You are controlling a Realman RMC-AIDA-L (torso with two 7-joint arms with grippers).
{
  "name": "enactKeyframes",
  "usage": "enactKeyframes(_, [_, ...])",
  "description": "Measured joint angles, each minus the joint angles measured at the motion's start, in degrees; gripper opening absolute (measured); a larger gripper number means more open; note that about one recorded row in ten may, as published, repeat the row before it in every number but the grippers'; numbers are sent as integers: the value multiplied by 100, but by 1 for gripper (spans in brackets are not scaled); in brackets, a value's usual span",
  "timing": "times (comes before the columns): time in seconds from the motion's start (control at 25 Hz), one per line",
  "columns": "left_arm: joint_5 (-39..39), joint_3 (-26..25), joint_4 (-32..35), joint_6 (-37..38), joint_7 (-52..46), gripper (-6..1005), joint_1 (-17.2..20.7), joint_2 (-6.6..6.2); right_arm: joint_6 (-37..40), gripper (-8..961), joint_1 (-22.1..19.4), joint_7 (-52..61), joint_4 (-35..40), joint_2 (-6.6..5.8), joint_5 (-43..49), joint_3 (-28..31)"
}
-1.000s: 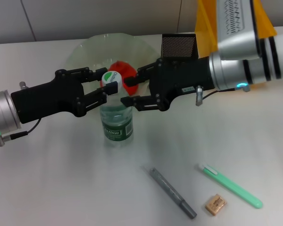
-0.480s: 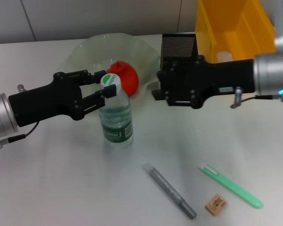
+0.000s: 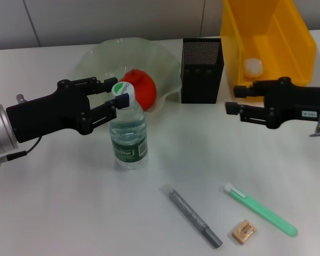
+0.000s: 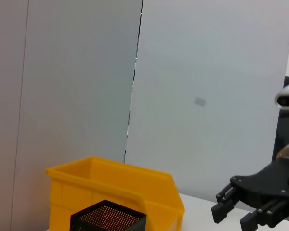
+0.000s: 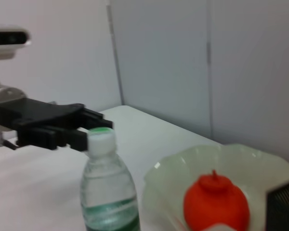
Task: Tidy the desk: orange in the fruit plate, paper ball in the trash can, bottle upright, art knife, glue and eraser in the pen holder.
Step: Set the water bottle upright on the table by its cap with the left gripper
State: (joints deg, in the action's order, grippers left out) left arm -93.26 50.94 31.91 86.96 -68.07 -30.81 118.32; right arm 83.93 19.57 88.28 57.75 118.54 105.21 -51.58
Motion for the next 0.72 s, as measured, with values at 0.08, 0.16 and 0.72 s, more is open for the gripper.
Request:
enactKeyframes(0.08, [2, -3, 0, -1, 5, 425, 1, 3, 0, 473, -35, -20, -156, -32, 14, 100])
enactKeyframes(0.16, [7, -5, 0, -3, 12, 423, 4, 8, -6, 473, -50, -32, -291, -63, 30, 154])
enactKeyframes(0.72, [38, 0, 0, 248, 127, 421, 161, 7, -59, 475, -67, -163, -632, -113, 91, 242])
